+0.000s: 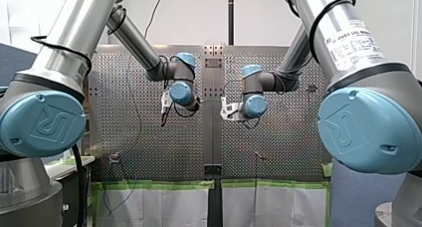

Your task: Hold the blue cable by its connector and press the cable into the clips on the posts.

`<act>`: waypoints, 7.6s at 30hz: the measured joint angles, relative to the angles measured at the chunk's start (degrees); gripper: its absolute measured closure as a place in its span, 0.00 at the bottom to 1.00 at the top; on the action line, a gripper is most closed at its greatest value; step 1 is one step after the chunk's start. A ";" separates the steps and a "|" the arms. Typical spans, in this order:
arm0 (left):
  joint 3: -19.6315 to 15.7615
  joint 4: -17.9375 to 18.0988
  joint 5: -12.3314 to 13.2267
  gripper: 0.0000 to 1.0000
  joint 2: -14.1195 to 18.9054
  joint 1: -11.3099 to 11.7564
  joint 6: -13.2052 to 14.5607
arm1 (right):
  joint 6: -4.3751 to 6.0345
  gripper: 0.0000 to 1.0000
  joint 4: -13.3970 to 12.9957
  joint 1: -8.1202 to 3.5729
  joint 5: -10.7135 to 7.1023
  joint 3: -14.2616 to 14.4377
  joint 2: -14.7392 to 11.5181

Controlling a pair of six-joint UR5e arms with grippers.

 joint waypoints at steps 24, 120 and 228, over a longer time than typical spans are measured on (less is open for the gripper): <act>-0.02 4.09 -1.60 0.99 -4.85 -4.49 -1.05 | -0.45 1.00 -8.99 -3.19 0.92 8.62 0.95; 17.83 13.55 -10.63 0.97 -34.11 -16.26 -3.08 | -4.30 1.00 -30.78 -15.95 -4.58 11.07 24.36; 38.43 12.58 -7.72 0.97 -48.78 -16.27 -8.57 | -0.48 1.00 -24.46 -28.79 -15.26 2.81 24.49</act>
